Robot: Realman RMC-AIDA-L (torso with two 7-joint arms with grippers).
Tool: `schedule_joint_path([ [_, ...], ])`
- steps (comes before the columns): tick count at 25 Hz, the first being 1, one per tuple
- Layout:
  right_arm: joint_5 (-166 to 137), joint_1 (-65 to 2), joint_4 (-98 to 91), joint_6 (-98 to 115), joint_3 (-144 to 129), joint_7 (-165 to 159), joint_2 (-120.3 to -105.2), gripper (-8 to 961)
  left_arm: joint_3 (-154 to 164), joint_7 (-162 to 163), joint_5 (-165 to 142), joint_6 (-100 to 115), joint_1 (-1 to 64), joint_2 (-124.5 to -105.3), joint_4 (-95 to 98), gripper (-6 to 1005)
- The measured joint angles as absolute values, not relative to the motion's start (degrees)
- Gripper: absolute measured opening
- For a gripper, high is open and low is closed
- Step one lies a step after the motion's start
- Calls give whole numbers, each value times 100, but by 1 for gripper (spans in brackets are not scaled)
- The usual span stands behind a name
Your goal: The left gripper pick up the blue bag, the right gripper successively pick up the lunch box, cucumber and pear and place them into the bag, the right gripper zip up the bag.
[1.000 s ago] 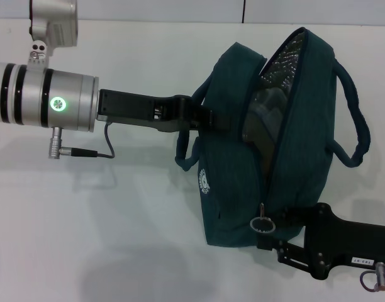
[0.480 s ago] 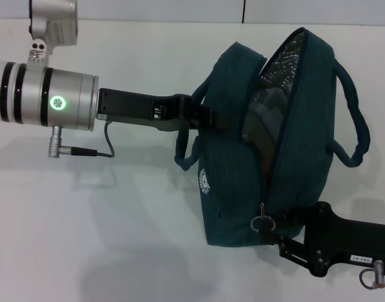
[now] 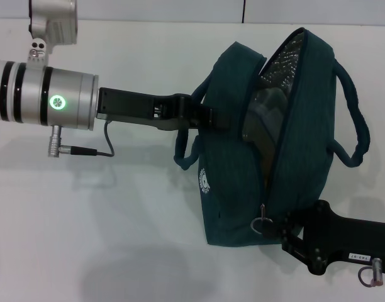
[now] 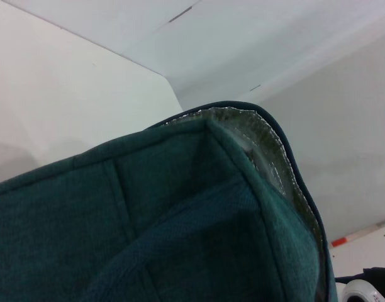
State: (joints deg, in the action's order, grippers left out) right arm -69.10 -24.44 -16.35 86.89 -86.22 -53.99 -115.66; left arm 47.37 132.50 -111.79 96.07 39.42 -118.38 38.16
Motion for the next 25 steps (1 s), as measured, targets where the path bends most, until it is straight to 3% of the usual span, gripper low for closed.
schedule_joint_path([
  [1, -6911, -2444, -1635, 8690, -8622, -5401, -11566, 23, 4738, 13243, -11179, 9607, 3942, -11838, 3816, 47],
  [25, -6872, -2016, -1644, 9662, -7657, -5328, -11467, 22, 4712, 13155, -11175, 9598, 3920, -11830, 3806, 48],
])
